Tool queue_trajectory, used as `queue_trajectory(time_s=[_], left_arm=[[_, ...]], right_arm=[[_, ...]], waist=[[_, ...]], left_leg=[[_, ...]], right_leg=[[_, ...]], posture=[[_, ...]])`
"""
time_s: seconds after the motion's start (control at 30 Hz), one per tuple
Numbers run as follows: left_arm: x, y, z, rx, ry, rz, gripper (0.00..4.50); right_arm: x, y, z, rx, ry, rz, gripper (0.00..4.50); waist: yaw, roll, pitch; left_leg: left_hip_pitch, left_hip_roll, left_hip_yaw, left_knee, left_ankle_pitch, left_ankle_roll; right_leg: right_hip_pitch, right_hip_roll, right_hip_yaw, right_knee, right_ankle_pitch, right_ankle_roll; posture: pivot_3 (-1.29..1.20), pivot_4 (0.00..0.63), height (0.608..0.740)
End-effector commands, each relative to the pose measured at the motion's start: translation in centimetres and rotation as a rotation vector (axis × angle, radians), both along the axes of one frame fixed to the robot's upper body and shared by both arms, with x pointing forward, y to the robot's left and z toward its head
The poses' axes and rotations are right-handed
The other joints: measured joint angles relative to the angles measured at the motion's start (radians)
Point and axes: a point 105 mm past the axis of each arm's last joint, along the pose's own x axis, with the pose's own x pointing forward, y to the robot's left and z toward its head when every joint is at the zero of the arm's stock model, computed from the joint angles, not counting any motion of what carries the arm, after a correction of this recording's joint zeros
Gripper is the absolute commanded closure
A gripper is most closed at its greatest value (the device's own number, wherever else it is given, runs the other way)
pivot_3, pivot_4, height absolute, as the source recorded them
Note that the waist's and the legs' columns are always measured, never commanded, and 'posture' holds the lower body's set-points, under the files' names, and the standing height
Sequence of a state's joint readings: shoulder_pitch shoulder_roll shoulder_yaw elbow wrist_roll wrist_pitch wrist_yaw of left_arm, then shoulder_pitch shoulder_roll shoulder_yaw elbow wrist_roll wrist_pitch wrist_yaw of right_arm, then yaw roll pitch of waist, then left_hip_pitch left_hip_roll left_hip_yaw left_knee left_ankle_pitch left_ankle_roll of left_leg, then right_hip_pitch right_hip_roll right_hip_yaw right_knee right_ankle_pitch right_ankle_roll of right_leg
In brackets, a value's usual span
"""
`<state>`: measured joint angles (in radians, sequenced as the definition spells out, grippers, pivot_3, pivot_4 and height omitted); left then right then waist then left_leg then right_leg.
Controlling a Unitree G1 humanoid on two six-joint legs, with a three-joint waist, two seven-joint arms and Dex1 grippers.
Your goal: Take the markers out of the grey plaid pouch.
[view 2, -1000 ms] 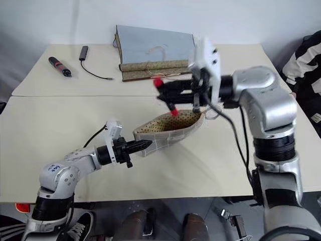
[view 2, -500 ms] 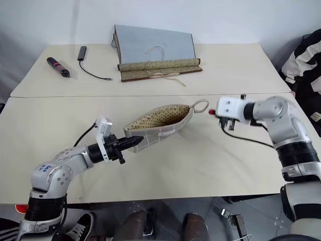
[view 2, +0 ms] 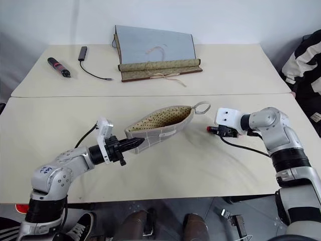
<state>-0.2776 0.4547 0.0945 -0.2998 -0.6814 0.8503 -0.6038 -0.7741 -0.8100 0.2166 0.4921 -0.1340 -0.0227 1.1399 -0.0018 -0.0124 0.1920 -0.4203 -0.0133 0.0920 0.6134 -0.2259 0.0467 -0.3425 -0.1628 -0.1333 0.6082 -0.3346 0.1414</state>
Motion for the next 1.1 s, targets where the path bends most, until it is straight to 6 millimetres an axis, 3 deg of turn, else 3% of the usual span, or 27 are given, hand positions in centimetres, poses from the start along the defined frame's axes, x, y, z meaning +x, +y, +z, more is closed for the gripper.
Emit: queue_trajectory(time_s=[0.03,0.17,0.27,0.4,0.53,0.6,0.73,0.9,1.0,1.1], left_arm=[[-0.4,-0.6,0.7,-0.013,-0.032,-0.025,4.50],[-0.4,-0.6,0.6,-0.012,-0.030,-0.023,4.50],[-0.4,-0.7,0.6,-0.011,-0.030,-0.031,4.50],[-0.2,-0.8,0.7,-0.007,-0.033,-0.037,4.50],[-0.1,-1.0,0.8,-0.014,-0.037,-0.040,4.50],[-0.1,-1.1,0.9,-0.018,-0.036,-0.040,4.50],[-0.2,-1.1,0.8,-0.018,-0.031,-0.038,4.50],[-0.3,-1.2,0.8,-0.022,-0.030,-0.040,4.50],[-0.3,-1.2,0.8,-0.027,-0.031,-0.036,4.50],[-0.2,-1.3,0.7,-0.026,-0.027,-0.034,4.50]], right_arm=[[-0.1,-0.5,7.6,0.109,-0.176,-0.005,1.57],[-0.8,0.7,11.4,0.197,-0.251,0.030,1.57],[-1.7,3.1,15.1,0.354,-0.308,0.105,1.57],[-3.3,6.6,17.6,0.594,-0.302,0.240,1.57],[-6.0,10.9,14.7,0.628,-0.138,0.409,1.74],[-6.7,12.5,13.1,0.648,-0.045,0.440,2.18],[-7.0,13.9,9.0,0.438,-0.044,0.478,3.53],[-4.9,14.6,8.6,0.399,-0.096,0.441,3.53],[-4.4,13.6,6.2,0.220,-0.081,0.448,3.53],[-4.1,13.3,5.4,0.151,-0.077,0.453,3.53]], waist=[[0.001,0.002,0.001],[0.001,0.003,0.002],[0.000,0.003,0.002],[0.001,0.003,0.002],[0.007,0.003,0.002],[0.005,0.003,0.002],[0.004,0.003,0.002],[0.001,0.003,0.002],[0.000,0.003,0.002],[0.001,0.003,0.002]], left_leg=[[0.000,0.000,0.000,0.000,0.000,0.000],[0.000,0.000,0.000,0.000,0.000,0.000],[0.000,0.000,0.000,0.000,-0.001,-0.002],[0.000,0.000,0.000,0.000,-0.001,-0.002],[-0.001,0.000,-0.001,0.000,-0.001,-0.001],[-0.001,0.000,-0.001,0.000,-0.001,0.000],[-0.001,0.000,0.000,0.000,-0.001,0.000],[-0.001,-0.001,0.001,0.000,-0.002,-0.001],[-0.001,-0.001,0.001,0.000,-0.001,-0.001],[-0.001,-0.001,0.000,0.000,0.000,0.001]], right_leg=[[0.000,0.000,0.000,0.000,0.000,0.000],[0.000,0.000,0.000,0.000,0.000,0.000],[0.000,0.000,0.000,-0.001,0.000,0.000],[-0.001,0.000,0.000,0.001,0.000,0.000],[0.000,0.000,0.000,0.003,0.000,0.000],[0.000,0.000,0.000,0.003,0.000,0.000],[-0.001,0.000,-0.001,0.003,0.000,0.000],[-0.002,0.000,0.000,0.004,0.001,0.001],[-0.002,0.000,0.000,0.004,0.001,0.001],[-0.002,0.000,0.000,0.004,0.001,0.001]], posture=[[0.00,0.150,0.740],[0.00,0.150,0.740],[0.00,0.150,0.740],[0.00,0.150,0.740],[0.00,0.150,0.740],[0.00,0.150,0.740],[0.00,0.150,0.740],[0.00,0.150,0.740],[0.00,0.150,0.740],[0.00,0.150,0.740]])
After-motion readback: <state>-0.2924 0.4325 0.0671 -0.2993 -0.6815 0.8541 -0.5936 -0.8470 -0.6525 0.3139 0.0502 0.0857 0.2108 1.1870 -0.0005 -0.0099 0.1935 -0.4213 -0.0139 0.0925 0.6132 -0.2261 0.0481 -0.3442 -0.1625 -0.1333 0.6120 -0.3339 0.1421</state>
